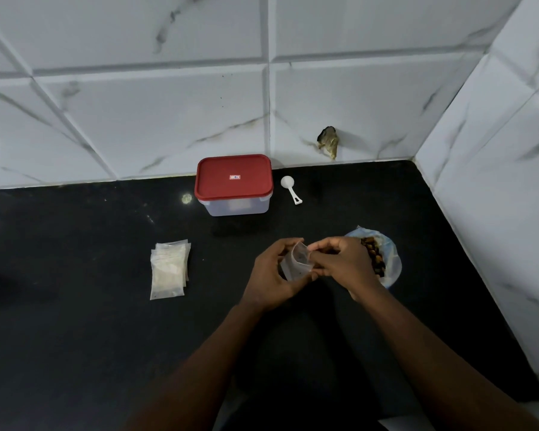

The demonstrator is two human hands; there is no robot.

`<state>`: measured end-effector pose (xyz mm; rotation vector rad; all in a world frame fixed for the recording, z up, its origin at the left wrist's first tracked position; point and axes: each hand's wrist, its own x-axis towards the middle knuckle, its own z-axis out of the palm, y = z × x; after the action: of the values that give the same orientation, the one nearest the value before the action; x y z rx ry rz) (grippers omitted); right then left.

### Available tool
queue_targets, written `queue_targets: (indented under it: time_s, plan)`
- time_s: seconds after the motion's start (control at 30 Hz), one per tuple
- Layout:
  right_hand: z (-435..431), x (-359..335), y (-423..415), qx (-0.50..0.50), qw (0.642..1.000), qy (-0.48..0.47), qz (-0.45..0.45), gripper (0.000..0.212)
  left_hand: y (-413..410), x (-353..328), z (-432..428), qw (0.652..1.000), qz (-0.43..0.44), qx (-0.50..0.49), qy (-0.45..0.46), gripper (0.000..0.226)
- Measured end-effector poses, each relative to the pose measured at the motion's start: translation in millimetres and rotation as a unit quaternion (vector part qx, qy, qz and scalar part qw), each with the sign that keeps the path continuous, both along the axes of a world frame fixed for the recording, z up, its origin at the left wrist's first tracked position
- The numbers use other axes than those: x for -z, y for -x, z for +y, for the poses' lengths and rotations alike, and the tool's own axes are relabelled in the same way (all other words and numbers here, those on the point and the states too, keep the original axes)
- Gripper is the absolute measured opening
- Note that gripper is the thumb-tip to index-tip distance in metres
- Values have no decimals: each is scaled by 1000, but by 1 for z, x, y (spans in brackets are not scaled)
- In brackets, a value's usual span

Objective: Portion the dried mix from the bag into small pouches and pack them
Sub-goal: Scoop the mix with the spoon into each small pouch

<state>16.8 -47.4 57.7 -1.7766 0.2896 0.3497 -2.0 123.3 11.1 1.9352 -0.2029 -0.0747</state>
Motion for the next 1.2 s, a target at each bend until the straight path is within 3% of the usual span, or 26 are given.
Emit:
queue_targets:
  time_s: [0.2, 0.43, 0.83, 1.0, 1.2]
  plan:
    - [2, 3, -16, 1, 1000, -9, -2, 10, -10, 3, 5, 999, -5, -41, 12, 57]
    - [5, 28, -64, -17, 990, 119, -78, 10, -27, 6, 10, 998, 11, -56, 9, 60]
    - [25, 64, -150, -26, 963, 244, -111, 35, -60, 7, 9, 998, 5, -62, 31, 58]
    - [30, 78, -171, -29, 953, 284, -104, 60, -73, 8, 12, 998, 5, -57, 28, 58]
    - [37, 82, -184, -28, 944, 319, -82, 45, -82, 13, 16, 998, 15, -55, 24, 60]
